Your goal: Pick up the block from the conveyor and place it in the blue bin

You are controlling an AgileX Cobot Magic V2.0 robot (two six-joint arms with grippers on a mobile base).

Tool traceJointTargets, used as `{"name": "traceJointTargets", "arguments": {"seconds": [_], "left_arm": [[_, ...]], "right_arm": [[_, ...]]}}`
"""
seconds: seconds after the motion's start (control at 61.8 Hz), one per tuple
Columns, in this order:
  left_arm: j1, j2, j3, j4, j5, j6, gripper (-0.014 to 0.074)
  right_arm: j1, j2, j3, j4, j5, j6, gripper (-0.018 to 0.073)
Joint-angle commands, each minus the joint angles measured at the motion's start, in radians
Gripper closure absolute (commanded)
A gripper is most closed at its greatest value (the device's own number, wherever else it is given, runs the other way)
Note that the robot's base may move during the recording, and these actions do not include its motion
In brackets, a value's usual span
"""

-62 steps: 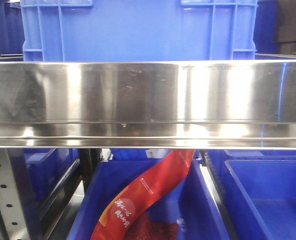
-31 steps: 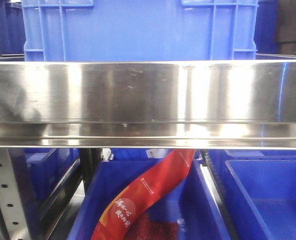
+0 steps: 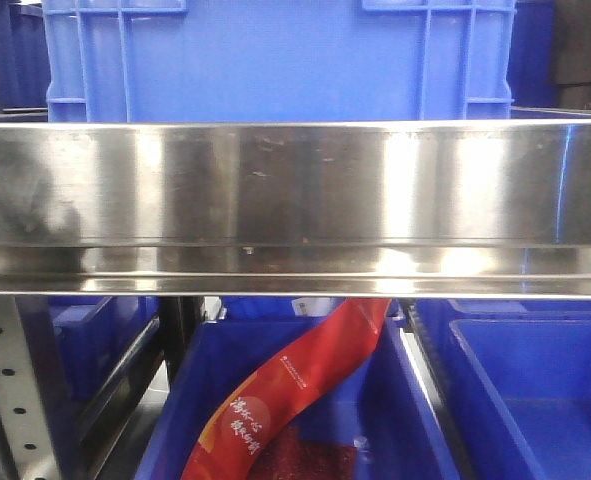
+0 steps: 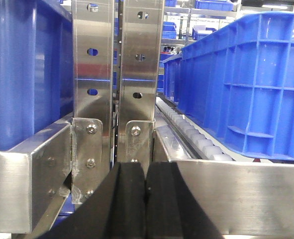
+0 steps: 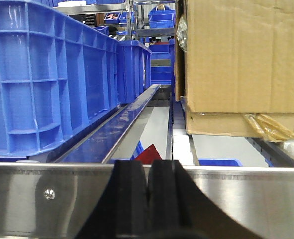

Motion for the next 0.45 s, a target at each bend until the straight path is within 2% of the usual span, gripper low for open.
{"name": "traceJointTargets", "arguments": {"seconds": [0.0,0.437], "left_arm": [[0.004,-0.006,-0.001,-0.005,-0.024,-0.005,0.0707],[0.004,-0.006,-0.001,-0.005,-0.024,-0.005,0.0707]], "right_arm": [[-0.004,-0.002,0.0,-0.009,-0.023,-0.009,0.072],[-0.004,-0.002,0.0,-0.009,-0.023,-0.009,0.072]]}}
